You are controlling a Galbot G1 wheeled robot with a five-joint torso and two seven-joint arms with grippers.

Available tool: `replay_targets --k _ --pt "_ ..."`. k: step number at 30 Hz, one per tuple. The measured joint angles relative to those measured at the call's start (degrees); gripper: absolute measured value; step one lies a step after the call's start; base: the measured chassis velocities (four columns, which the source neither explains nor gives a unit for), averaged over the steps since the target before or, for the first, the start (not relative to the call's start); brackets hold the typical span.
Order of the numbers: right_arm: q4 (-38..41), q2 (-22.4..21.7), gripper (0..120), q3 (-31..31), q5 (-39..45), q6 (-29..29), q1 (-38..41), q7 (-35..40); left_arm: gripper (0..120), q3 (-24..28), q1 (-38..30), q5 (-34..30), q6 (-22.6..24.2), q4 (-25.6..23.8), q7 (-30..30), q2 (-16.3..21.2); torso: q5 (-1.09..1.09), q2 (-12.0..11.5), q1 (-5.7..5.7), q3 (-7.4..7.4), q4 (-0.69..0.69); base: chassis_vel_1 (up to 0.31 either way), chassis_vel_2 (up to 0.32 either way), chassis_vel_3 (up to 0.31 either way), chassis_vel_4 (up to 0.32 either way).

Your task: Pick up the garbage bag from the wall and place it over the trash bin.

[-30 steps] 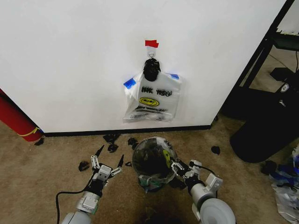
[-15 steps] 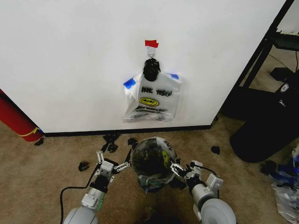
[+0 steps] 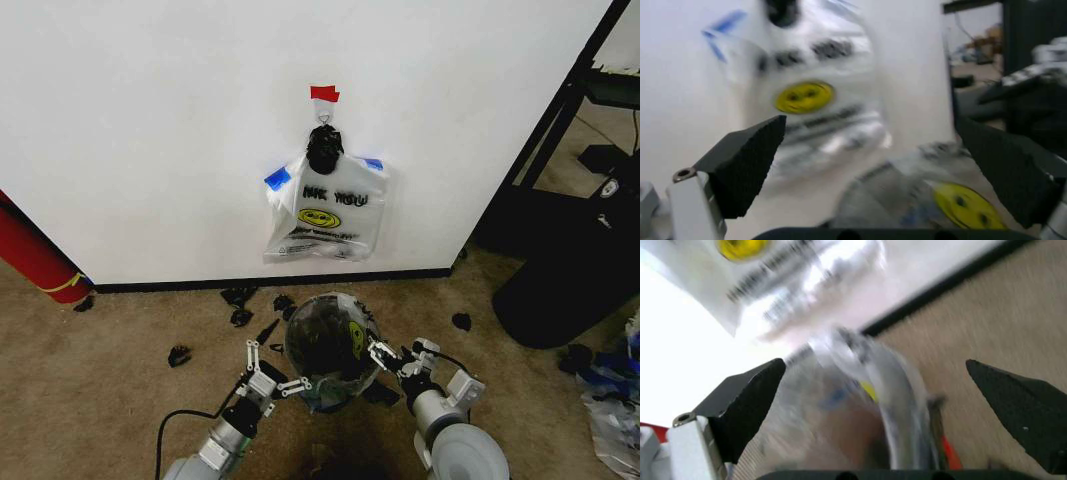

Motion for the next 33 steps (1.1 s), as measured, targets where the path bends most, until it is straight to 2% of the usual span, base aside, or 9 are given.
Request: replay_targets --k 3,7,9,11,15,17,22,28,33 --pt "-0.7 -0.1 100 0.0 -4.1 2.2 -0.1 -1.6 100 -1.0 0.5 -0.5 0.5 -1.7 -1.3 -0.2 0.01 0.0 0.0 0.0 0.0 0.0 0.0 0.0 0.0" --pt "-2.8 0.5 100 0.6 -20.4 14.7 -2.0 -10.9 100 -3.6 1.8 -4.4 3.0 -6.8 -4.1 -0.8 0.01 0.0 0.0 0.0 0.0 0.0 0.0 0.0 0.0" --pt "-2.8 0.6 100 0.7 -22.0 16.2 -2.2 -12.2 100 -3.7 1.8 -4.8 3.3 -7.2 -4.3 -0.9 0.01 0.0 0.0 0.0 0.0 0.0 0.0 0.0 0.0" --pt "-3.1 1.6 100 2.9 -33.9 26.8 -3.4 -18.1 100 -4.7 2.0 -9.7 6.9 -11.3 -6.5 -2.4 0.01 0.0 0.0 0.0 0.0 0.0 0.0 0.0 0.0" --pt "-3.7 4.4 100 9.7 -48.9 38.1 -4.2 -22.6 100 -5.6 2.3 -14.1 9.6 -15.8 -7.4 -5.5 0.01 0.0 0.0 0.0 0.0 0.0 0.0 0.0 0.0" --pt "-3.7 4.9 100 11.1 -50.7 39.3 -4.5 -23.2 100 -5.9 2.4 -14.3 9.7 -16.1 -7.4 -6.1 0.01 0.0 0.0 0.0 0.01 0.0 0.0 0.0 0.0" --pt "-1.9 8.9 100 15.9 -56.3 40.9 -8.3 -22.0 100 -8.6 1.8 -14.4 9.5 -16.3 -6.6 -12.0 0.01 0.0 0.0 -0.01 0.0 0.0 0.0 0.0 0.0" --pt "-0.3 14.0 100 18.5 -51.0 37.1 -9.6 -19.9 100 -8.7 0.8 -16.5 9.3 -15.7 -5.4 -12.0 0.01 0.0 0.0 0.0 -0.01 0.0 0.0 0.0 0.0" --pt "-1.4 17.3 100 20.9 -50.7 37.5 -8.9 -21.2 100 -8.6 -0.5 -19.2 11.4 -16.0 -5.4 -11.4 0.01 0.0 0.0 0.0 0.0 0.0 0.0 0.0 0.0"
